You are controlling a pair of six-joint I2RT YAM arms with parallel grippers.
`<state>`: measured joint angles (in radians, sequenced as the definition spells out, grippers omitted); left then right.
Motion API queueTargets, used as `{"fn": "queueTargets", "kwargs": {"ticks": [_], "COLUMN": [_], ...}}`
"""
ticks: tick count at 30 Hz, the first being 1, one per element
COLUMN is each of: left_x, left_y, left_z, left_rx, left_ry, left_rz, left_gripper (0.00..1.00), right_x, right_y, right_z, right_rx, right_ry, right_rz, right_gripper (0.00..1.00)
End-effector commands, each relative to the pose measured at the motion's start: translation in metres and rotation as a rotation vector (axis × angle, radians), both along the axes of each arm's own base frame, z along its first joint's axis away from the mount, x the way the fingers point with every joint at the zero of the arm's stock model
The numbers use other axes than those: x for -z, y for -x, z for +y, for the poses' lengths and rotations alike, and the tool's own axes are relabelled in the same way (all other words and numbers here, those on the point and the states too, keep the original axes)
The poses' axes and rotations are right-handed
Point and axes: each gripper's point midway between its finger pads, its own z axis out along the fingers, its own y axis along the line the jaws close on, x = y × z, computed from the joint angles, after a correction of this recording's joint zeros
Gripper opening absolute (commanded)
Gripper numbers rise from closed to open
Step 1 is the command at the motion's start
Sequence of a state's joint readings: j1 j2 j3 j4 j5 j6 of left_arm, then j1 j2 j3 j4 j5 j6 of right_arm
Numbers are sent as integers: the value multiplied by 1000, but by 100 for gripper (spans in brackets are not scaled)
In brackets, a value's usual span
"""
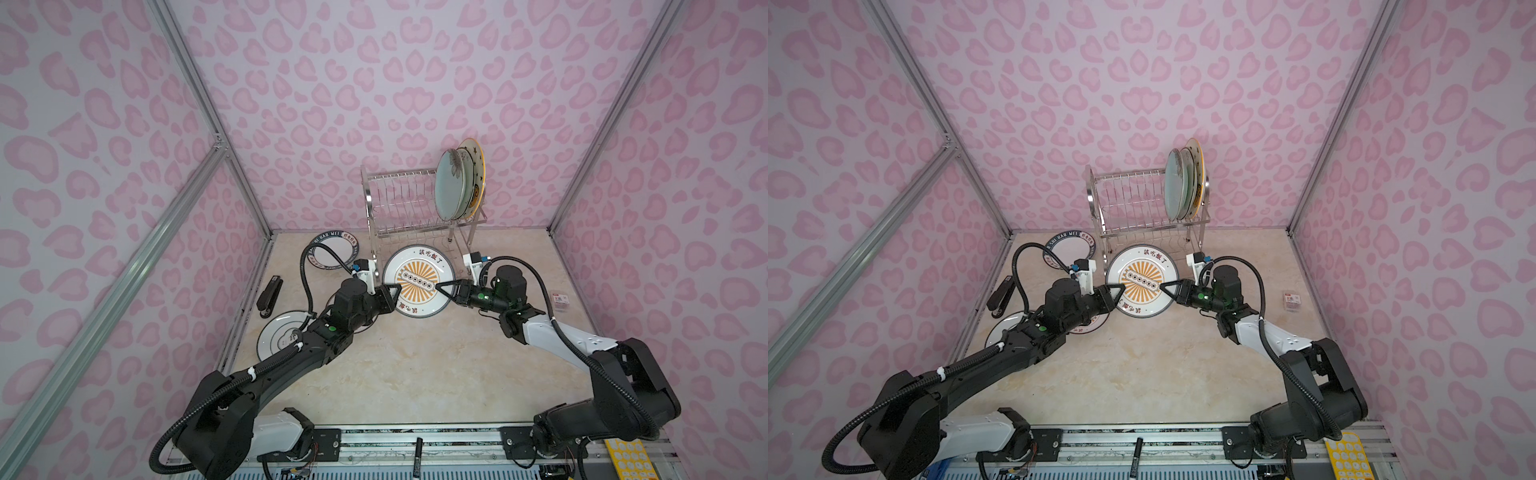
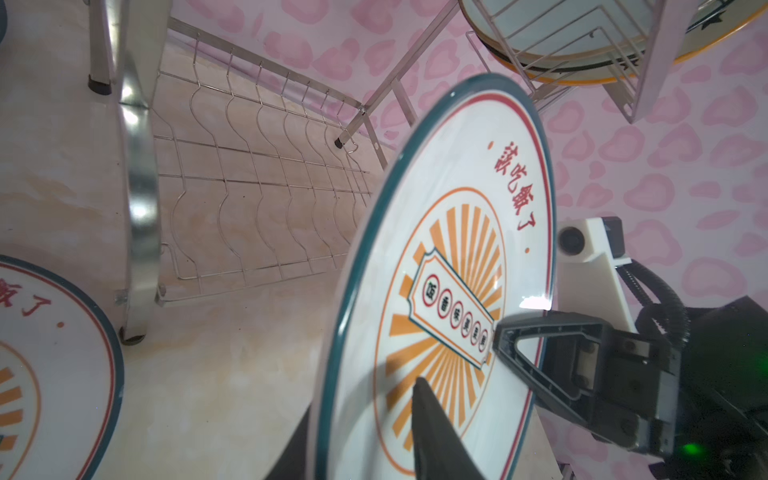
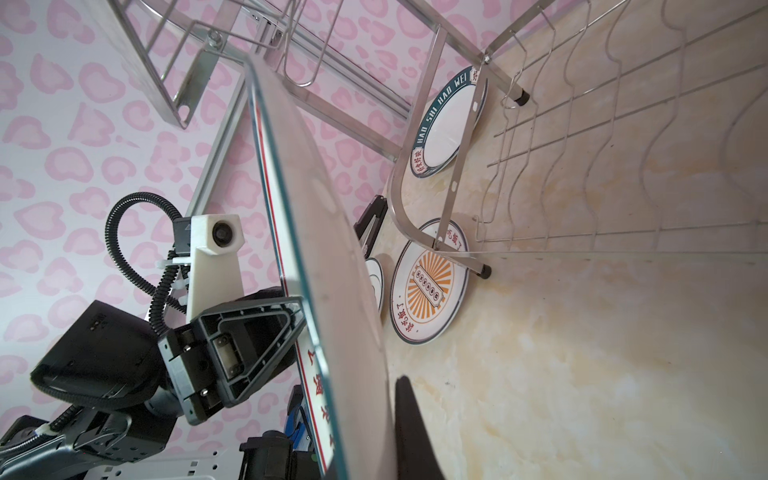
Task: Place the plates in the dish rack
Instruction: 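Hold the sunburst plate upright between both grippers and lift it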
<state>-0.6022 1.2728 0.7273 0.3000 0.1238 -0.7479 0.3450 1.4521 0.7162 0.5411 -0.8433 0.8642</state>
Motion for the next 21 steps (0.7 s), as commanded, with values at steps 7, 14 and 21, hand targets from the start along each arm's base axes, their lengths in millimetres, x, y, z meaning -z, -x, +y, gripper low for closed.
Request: {"fn": "queueTargets", "kwargs": {"ticks": [7,14,21], "left_x": [-22,-24,-27], "left_y": [7,10,11], "left_z": [-2,6,10], "left_rx": [43,20,4], "left_ry": [19,5,-3], "left_rz": [-77,-89,-99], "left_gripper": [42,43,43], "right_x": [9,18,15], "right_y": [-7,-10,-5], "right_z": [-14,-33,-67], "right_rx": [69,115,166], "right_ry": [52,122,274], "right_rz": [-2,6,-40], "right_gripper": [0,0,0]}}
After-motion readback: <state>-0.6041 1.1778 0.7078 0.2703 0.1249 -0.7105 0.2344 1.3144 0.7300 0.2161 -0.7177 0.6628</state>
